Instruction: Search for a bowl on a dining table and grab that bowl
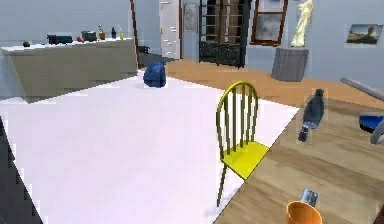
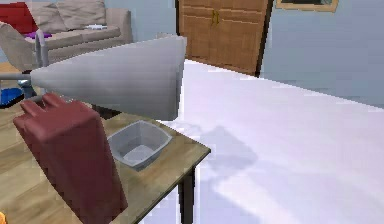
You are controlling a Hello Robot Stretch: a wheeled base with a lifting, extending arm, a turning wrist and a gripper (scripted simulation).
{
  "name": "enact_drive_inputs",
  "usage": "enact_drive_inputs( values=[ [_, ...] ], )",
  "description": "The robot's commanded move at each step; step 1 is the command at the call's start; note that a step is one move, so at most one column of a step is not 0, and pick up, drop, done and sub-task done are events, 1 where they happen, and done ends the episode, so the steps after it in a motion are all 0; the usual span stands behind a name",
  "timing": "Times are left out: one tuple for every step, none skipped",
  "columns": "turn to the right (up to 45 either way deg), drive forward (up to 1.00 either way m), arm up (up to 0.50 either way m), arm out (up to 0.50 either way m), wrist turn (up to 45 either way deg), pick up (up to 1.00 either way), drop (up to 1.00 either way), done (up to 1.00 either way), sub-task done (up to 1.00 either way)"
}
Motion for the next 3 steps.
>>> enact_drive_inputs(
  values=[
    [-12.0, 0.0, 0.0, 0.0, 0.0, 0.0, 0.0, 0.0, 0.0],
    [0.0, 0.0, 0.5, 0.0, 0.0, 0.0, 0.0, 0.0, 0.0],
    [0.0, 0.0, 0.38, 0.0, 0.0, 0.0, 0.0, 0.0, 0.0]
  ],
)
